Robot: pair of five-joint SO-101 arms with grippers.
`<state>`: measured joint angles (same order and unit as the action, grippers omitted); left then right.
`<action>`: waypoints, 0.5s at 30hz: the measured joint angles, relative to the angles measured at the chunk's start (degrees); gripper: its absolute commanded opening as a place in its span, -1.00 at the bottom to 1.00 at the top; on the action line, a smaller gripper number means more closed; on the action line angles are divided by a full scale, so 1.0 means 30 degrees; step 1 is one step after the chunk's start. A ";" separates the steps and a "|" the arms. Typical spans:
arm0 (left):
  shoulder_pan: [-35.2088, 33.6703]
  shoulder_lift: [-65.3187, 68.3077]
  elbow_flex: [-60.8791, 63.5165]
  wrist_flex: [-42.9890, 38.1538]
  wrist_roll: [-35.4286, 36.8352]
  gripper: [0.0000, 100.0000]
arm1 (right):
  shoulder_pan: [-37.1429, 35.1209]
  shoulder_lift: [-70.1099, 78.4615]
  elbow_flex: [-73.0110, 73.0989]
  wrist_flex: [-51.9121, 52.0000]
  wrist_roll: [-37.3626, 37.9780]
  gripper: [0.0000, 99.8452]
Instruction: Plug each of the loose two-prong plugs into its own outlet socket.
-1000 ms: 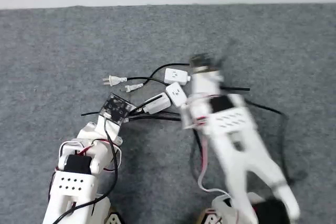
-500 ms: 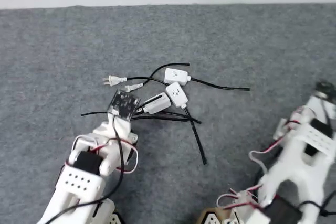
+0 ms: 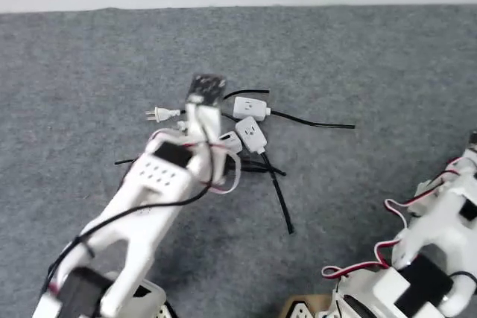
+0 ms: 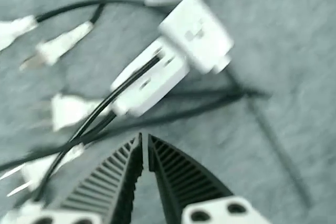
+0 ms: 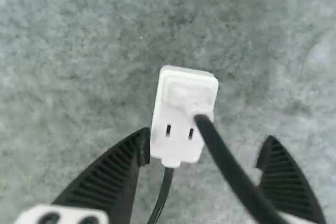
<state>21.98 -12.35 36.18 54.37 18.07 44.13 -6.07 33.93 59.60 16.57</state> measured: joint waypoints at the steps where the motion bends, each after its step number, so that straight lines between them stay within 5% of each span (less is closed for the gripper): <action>1: 0.0352 0.0791 -0.0879 0.0000 0.0615 -0.97 | 0.0000 0.0117 -0.0440 0.0352 0.0000 -0.34; 10: 0.2491 0.9729 -0.9524 0.0000 0.5509 -0.64 | 0.0088 0.0176 -0.2198 0.1407 0.0059 -0.34; 15: 0.2667 1.4681 -1.4125 0.0000 0.7238 -0.63 | 0.0088 0.0176 -0.2198 0.1407 0.0059 -0.34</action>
<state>29.98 31.69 -6.20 54.37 39.78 44.40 -5.54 27.34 63.82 16.75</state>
